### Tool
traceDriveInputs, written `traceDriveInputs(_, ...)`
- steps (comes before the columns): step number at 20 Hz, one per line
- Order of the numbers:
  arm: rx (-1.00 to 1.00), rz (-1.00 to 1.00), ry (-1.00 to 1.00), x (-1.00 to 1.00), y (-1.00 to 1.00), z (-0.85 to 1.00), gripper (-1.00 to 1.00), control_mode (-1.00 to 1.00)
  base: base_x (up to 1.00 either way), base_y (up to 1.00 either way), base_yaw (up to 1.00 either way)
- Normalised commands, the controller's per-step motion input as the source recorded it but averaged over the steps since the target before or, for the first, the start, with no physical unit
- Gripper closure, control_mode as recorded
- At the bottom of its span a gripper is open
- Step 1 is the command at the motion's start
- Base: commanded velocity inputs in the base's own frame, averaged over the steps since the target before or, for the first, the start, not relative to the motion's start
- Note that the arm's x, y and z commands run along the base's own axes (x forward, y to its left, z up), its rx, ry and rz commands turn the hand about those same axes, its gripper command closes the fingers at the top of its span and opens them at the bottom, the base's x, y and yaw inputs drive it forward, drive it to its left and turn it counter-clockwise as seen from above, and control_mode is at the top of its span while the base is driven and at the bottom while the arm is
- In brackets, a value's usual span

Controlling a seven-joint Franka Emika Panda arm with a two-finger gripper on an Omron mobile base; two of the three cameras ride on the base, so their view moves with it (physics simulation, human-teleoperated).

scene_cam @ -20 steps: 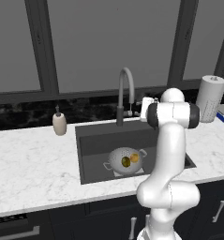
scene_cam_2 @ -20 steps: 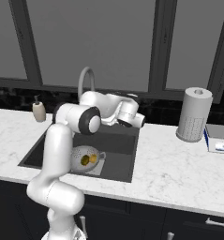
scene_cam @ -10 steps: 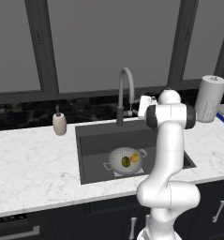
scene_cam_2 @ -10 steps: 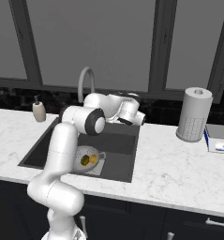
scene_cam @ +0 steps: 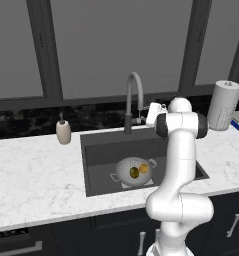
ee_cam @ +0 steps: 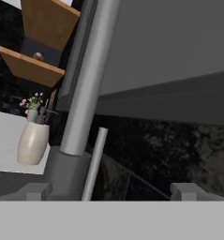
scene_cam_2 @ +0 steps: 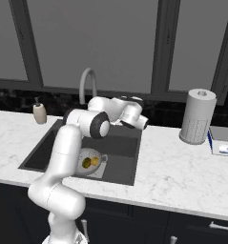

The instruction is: Put the colander in the sink, put the kiwi, kiwi in the colander, and turn on the sink faucet and pour water over the colander.

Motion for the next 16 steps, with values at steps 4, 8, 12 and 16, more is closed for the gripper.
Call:
traceDriveInputs(4,0.0,-0.09,0.0,0.13,0.08,-0.07,-1.0,-1.0,0.0,0.0,0.0)
traceDriveInputs(8,0.0,-0.1,0.0,0.02,0.25,-0.01,-1.0,-1.0,0.0,0.0,0.0)
traceDriveInputs(12,0.0,-0.1,0.0,0.08,0.15,0.0,-1.0,-1.0,0.0,0.0,0.0)
traceDriveInputs(16,0.02,-0.08,0.0,0.2,0.0,0.0,-1.0,-1.0,0.0,0.0,0.0)
